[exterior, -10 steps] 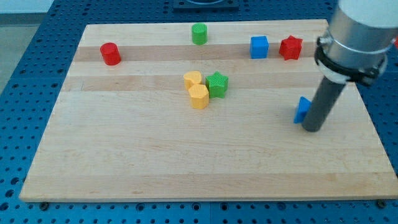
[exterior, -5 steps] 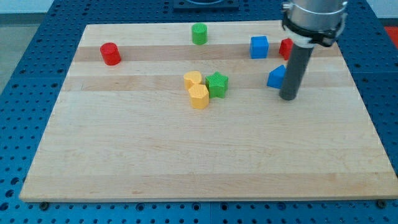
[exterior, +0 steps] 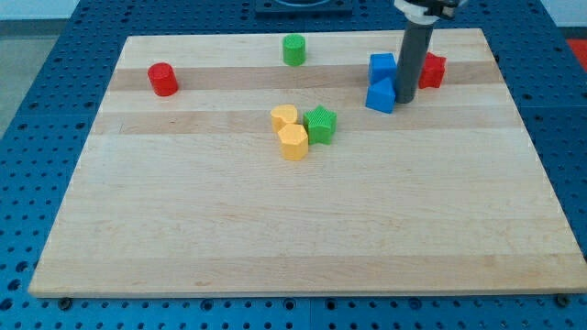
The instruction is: Move the blue triangle to the yellow heart
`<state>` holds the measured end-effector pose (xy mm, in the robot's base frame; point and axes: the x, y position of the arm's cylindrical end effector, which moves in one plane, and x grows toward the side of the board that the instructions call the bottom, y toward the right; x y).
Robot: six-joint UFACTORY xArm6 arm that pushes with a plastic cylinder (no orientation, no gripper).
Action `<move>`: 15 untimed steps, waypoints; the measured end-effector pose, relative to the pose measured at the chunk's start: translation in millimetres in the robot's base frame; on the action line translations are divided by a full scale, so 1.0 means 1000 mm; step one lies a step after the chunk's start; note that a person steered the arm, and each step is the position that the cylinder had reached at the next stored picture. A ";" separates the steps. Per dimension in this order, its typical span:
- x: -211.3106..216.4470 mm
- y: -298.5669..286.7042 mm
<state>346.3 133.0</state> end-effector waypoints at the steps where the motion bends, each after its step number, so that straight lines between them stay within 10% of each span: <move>1: 0.013 -0.021; 15: -0.016 -0.111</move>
<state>330.3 22.3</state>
